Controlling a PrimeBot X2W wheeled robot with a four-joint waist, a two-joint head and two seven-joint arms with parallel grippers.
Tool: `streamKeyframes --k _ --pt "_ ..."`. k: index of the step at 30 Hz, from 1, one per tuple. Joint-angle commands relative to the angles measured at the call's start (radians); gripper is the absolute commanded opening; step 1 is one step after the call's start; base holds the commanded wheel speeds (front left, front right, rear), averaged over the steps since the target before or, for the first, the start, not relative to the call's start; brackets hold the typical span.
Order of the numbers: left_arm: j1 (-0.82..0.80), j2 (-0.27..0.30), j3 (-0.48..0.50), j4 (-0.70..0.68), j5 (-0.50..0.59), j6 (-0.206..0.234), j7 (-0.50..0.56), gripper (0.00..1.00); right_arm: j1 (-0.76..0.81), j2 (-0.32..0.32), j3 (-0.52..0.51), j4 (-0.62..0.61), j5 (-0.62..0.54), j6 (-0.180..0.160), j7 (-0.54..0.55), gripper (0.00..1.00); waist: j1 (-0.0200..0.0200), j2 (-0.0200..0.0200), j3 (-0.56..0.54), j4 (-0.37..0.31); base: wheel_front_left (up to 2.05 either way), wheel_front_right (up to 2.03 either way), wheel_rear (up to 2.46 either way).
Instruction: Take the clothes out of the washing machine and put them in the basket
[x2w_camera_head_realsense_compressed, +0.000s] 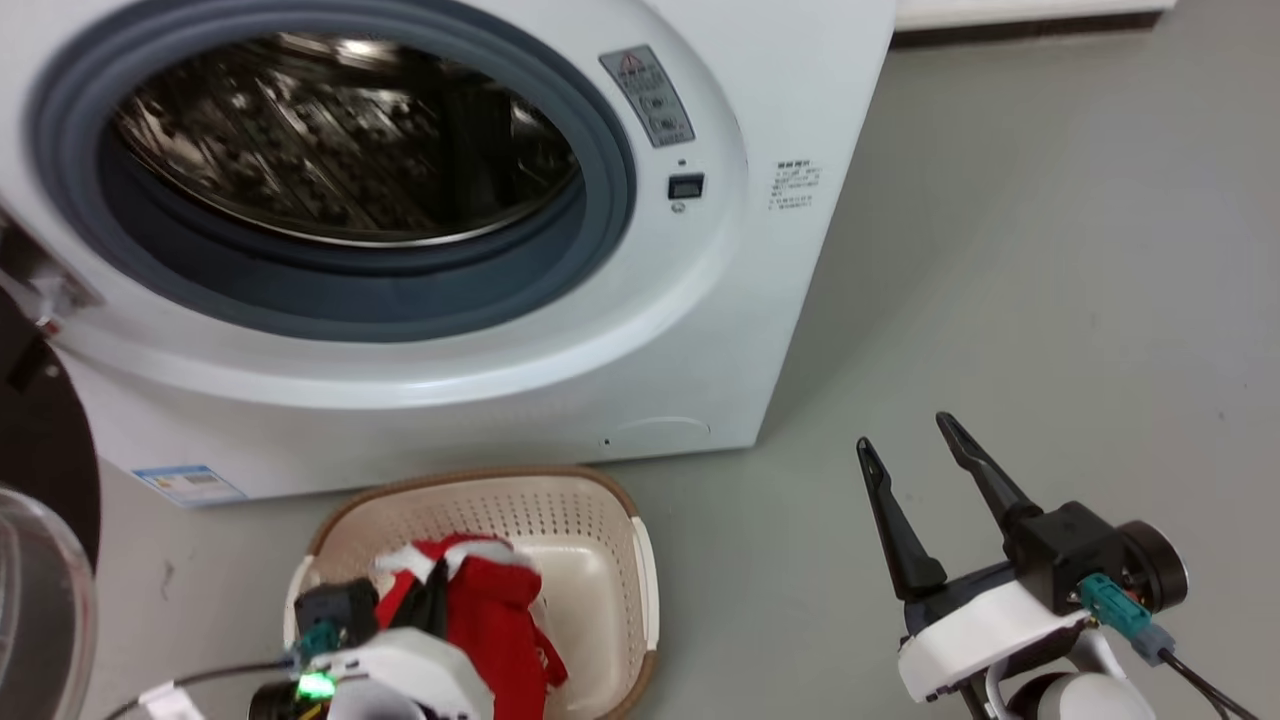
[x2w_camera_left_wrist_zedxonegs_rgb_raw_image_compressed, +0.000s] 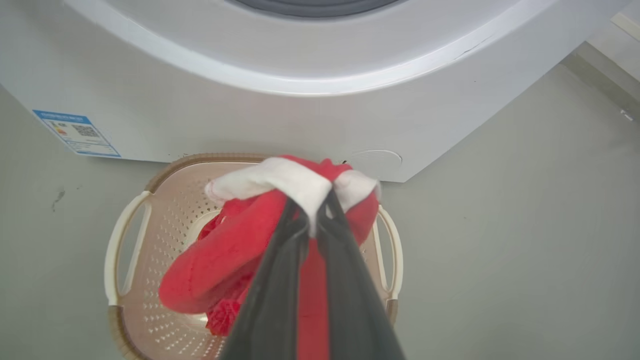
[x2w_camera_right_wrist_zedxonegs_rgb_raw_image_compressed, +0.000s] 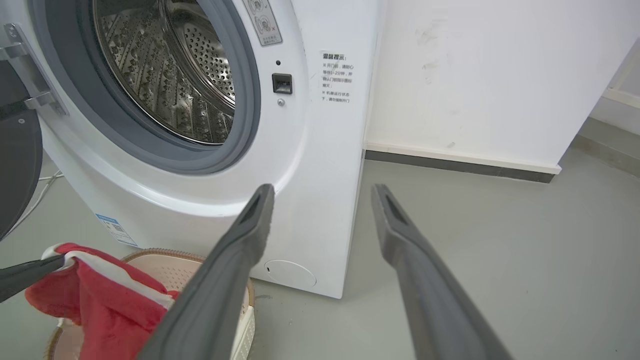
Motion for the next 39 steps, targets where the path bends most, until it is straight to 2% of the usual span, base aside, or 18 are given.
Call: streamKeyframes --k 1,12,18,26,33,34,35,36,39 --pt "-0.068 0.006 -0.001 0.045 -0.003 -0.010 -0.011 0.00 -0.026 0.000 -0.001 -0.008 0.006 -0.001 -0.011 1.00 0.0000 0.0000 0.074 -0.026 0.00 0.00 0.00" --pt "-0.391 0.044 0.016 0.341 -0.016 -0.014 -0.022 0.00 -0.114 0.001 0.007 -0.012 0.039 -0.001 -0.060 1.00 0.0000 0.0000 0.318 -0.088 0.00 0.00 0.00" --pt "-0.492 0.066 0.009 0.473 -0.006 -0.007 -0.023 0.00 -0.152 0.001 0.025 0.007 0.059 -0.001 -0.090 1.00 0.0000 0.0000 0.406 -0.129 0.00 0.00 0.00" --pt "-0.555 0.092 -0.007 0.595 0.003 -0.002 -0.028 0.00 -0.194 0.001 0.041 0.031 0.084 -0.001 -0.128 1.00 0.0000 0.0000 0.502 -0.166 0.00 0.00 0.00" --pt "-0.533 0.087 -0.002 0.642 -0.017 0.002 -0.018 0.00 -0.217 0.001 0.048 0.053 0.092 -0.001 -0.142 1.00 0.0000 0.0000 0.513 -0.167 0.00 0.00 0.00" --pt "-0.527 0.087 -0.004 0.644 -0.017 0.001 -0.019 0.29 -0.219 0.001 0.048 0.057 0.092 -0.001 -0.144 1.00 0.0000 0.0000 0.506 -0.164 0.00 0.00 0.00" --pt "-0.522 0.089 -0.011 0.645 -0.011 -0.002 -0.022 0.96 -0.219 0.001 0.046 0.064 0.090 -0.001 -0.146 1.00 0.0000 0.0000 0.495 -0.162 0.00 0.00 0.00" --pt "-0.520 0.091 -0.016 0.645 -0.007 -0.004 -0.025 1.00 -0.217 0.001 0.045 0.071 0.087 -0.001 -0.147 1.00 0.0000 0.0000 0.483 -0.159 0.00 0.00 0.00" --pt "-0.495 0.085 -0.033 0.631 0.006 -0.014 -0.031 1.00 -0.207 0.000 0.039 0.095 0.076 -0.001 -0.149 1.00 0.0000 0.0000 0.416 -0.146 0.00 0.00 0.00"
